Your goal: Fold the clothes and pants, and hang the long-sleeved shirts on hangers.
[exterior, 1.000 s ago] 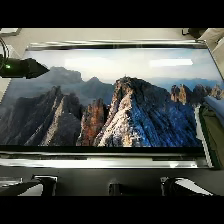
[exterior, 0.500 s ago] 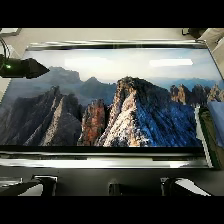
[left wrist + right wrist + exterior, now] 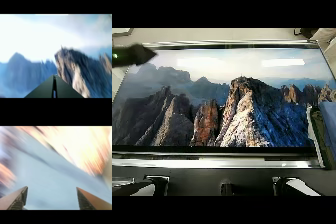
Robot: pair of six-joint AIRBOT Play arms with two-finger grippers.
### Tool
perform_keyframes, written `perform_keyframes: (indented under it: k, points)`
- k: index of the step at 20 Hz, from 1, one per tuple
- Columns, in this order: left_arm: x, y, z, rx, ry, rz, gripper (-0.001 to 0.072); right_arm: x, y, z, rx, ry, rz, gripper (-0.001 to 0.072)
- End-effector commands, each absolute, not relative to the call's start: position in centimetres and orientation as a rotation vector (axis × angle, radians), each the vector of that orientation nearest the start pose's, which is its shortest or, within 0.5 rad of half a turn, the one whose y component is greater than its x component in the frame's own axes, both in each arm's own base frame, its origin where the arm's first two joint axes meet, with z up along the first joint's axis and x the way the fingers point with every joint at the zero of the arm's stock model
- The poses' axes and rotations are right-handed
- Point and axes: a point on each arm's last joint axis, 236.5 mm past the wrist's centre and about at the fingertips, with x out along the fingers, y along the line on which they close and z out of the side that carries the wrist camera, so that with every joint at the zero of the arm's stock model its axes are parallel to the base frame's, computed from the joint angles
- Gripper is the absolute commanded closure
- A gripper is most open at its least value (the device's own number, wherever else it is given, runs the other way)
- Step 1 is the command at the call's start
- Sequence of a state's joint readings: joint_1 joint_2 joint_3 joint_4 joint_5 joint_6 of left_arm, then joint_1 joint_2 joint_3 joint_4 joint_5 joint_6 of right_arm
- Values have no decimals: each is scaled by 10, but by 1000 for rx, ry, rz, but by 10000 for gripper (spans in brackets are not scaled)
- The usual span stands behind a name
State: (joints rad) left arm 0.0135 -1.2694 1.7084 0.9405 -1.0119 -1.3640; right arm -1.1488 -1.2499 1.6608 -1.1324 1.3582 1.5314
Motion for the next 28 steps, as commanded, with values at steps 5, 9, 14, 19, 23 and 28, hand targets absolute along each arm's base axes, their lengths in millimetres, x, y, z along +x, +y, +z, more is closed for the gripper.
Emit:
perform_keyframes:
  k: [5,9,14,19,23,28]
  points:
    - [481,-54,130,-32,1002,33,219,432,-120,197,433,882,-204,28]
    - [415,-81,44,-41,1318,-24,-4,396,-27,64,441,1418,-28,27]
    - [407,-85,39,-138,1171,33,-3,412,-8,58,439,1371,11,27]
    - [410,-86,42,-140,1160,29,-3,411,-8,57,438,1371,10,27]
    - [410,-86,42,-140,1160,29,-3,411,-8,57,438,1371,10,27]
    - [410,-86,42,-140,1160,29,-3,411,-8,57,438,1371,10,27]
